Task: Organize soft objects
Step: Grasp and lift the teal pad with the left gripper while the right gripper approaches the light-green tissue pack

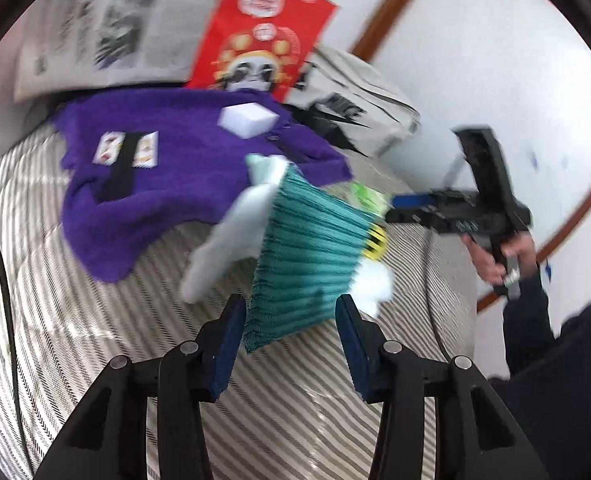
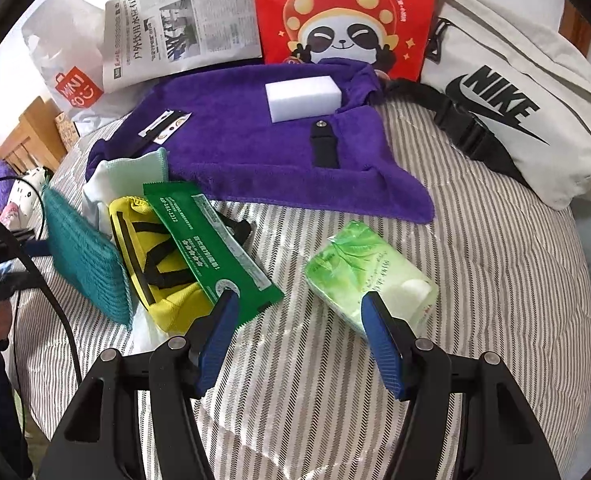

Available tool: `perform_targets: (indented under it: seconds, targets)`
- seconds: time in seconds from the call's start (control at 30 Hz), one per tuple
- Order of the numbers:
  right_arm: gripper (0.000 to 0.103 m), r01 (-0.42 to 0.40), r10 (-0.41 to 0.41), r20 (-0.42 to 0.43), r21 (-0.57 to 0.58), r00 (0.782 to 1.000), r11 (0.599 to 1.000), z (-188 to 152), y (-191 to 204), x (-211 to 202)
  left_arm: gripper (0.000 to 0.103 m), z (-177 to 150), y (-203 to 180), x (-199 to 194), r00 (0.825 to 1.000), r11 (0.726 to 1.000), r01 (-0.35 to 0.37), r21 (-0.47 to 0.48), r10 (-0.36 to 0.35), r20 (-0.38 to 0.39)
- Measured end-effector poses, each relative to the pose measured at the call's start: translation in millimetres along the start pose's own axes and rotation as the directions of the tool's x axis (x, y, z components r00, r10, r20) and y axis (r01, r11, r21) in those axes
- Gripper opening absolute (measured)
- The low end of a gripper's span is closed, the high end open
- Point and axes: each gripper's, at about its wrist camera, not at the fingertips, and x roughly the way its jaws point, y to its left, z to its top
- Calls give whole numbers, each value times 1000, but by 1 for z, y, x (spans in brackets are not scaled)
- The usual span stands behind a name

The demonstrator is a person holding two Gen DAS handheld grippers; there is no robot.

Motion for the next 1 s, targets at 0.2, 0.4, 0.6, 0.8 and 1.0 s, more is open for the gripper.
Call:
perform_targets:
  seconds: [0.2, 0.4, 0.6, 0.8, 1.0]
  targets:
    - [63, -13, 13, -2, 3, 1000, 1000, -2, -2, 2, 45, -6, -41, 0, 999, 995, 19, 100, -15, -38]
    - [63, -17, 17, -5, -11, 1000, 1000, -5, -1, 2, 45, -9, -75, 28, 990, 982, -86, 171, 104, -99]
    - [63, -10, 10, -11, 4, 1000, 1000, -12, -11, 0, 45, -1, -68, 35, 995, 995, -70, 71, 75, -61]
    - [63, -1, 1, -9, 25, 1000, 1000, -19, -23, -2, 18, 5, -62, 47, 994, 993, -104, -51, 102, -40]
    - [63, 20, -20, -6, 42, 1000, 999, -23, -35, -1, 18, 1, -75, 26, 986, 984, -165, -60, 167, 15]
